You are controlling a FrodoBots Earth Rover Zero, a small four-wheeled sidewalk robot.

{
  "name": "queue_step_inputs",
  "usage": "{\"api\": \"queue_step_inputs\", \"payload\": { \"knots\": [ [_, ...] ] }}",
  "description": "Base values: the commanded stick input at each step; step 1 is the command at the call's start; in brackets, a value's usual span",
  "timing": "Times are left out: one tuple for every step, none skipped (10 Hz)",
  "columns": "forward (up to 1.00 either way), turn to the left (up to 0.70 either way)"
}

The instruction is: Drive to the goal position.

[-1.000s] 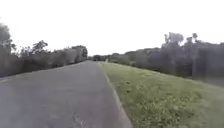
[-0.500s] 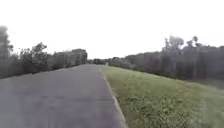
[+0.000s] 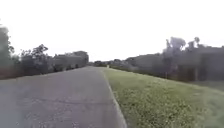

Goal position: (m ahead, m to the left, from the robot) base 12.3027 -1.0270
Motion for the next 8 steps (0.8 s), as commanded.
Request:
{"api": "queue_step_inputs", "payload": {
  "knots": [
    [1.0, 0.14],
    [1.0, 0.14],
    [1.0, 0.22],
    [1.0, 0.27],
    [1.0, 0.27],
    [1.0, 0.27],
    [1.0, 0.27],
    [1.0, 0.21]
  ]
}}
